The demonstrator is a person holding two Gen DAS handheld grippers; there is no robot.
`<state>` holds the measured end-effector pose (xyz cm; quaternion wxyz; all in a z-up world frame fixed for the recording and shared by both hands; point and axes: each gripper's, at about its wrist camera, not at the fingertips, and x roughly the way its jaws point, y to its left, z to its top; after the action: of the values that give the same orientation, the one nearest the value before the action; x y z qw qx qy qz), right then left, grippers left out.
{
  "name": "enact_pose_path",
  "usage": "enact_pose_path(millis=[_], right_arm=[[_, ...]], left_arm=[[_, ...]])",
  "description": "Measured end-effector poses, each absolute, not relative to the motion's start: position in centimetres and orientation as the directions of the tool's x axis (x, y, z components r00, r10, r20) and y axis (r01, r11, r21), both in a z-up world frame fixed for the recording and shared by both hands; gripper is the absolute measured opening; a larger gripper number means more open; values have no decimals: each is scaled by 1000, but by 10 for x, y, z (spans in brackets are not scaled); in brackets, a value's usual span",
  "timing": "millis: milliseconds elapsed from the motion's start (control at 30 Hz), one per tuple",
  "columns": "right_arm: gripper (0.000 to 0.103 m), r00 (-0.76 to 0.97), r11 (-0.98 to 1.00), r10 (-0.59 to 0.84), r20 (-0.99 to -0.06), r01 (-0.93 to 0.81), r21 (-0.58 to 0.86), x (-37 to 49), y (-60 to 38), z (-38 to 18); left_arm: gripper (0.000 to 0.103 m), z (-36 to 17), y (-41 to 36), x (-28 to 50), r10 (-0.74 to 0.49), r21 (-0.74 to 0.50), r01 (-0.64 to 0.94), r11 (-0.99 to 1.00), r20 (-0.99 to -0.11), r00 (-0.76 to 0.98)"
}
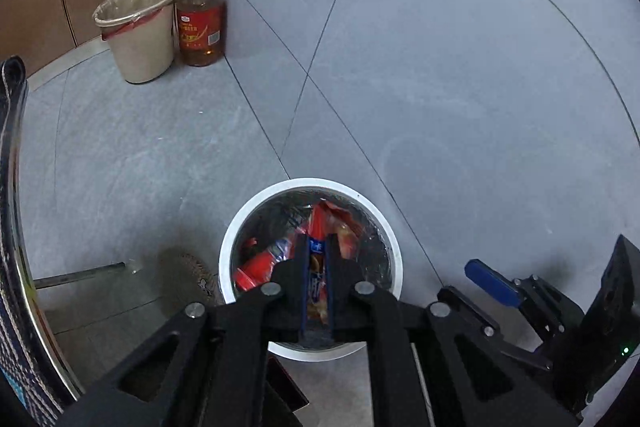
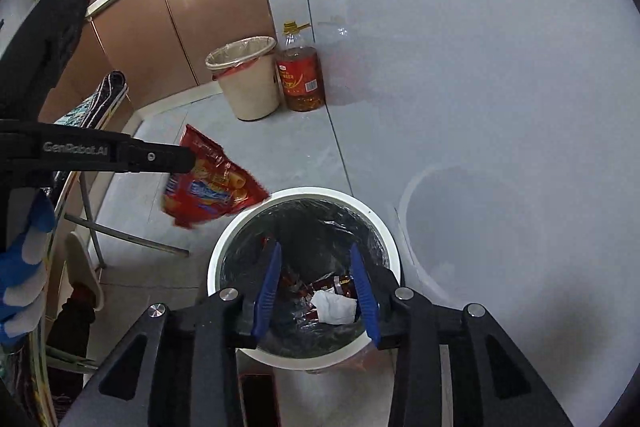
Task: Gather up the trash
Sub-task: 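Carry the wrapper and tissue to the white bin and release both, then move both tools back from the bin toward the remaining trash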
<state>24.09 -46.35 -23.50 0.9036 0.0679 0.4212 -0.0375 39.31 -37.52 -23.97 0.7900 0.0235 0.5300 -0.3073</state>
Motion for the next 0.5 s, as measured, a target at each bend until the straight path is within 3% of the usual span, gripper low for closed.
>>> enact_pose_path(millis=[133,267,500], right_arm=[[36,649,988,-20,-761,130,84,234,-465,-229],[36,655,987,-24,-756,137,87,228,-465,-225],[37,670,987,-25,-742,136,90,215,-462,-214]], left_arm=[[11,-240,-377,391,-463,-293,511,808,-852,244],[46,-234,-375,387,-474,-297,512,806,-842,258],[46,-215,-370,374,-490,-293,526,798,-824,285]])
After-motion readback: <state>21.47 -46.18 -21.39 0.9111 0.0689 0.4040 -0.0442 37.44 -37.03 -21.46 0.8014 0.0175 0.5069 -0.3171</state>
